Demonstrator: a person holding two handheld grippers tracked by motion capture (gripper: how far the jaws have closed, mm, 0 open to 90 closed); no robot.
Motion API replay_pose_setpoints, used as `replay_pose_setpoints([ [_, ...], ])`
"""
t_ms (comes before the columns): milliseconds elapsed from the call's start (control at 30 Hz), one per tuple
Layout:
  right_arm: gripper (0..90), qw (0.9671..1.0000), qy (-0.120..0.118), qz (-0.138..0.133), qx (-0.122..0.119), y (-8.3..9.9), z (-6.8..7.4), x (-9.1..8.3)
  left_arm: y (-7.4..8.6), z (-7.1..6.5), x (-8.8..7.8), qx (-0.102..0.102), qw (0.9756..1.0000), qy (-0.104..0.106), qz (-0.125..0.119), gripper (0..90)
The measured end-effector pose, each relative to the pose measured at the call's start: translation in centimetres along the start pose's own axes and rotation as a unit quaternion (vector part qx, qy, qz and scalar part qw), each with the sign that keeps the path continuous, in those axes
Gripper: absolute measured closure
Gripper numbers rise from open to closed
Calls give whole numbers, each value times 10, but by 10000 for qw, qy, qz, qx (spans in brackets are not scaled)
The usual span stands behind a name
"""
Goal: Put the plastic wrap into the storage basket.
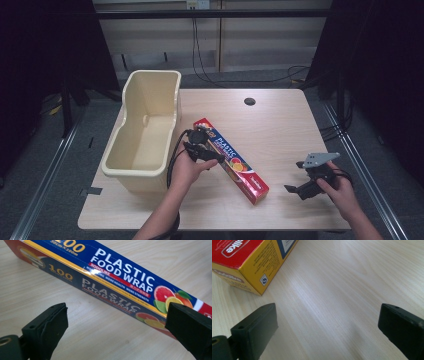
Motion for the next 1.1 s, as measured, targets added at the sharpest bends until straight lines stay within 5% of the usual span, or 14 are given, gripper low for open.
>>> replay_pose_setpoints([
  [433, 21, 9998, 99, -148, 18, -3, -2, -4, -20, 2, 20, -497, 9987, -56, 40, 20],
  [800, 21, 9997, 151, -195, -15, -4, -3, -6, -24, 1, 40, -991, 9948, -225, 101, 2],
  [1100, 21, 9995, 191, -234, -17, -4, -4, -7, -27, -3, 54, -1173, 9929, -191, 44, 0],
])
Point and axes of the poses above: each handheld gripper's, and its own axes: x roughly forward along the jaws, y roughly out of its underside, z roughly to its left, the point moved 6 cm from there along x, roughly forward along the jaws, and after that the axes turned 10 degrees about y, right-handed, at the moved point
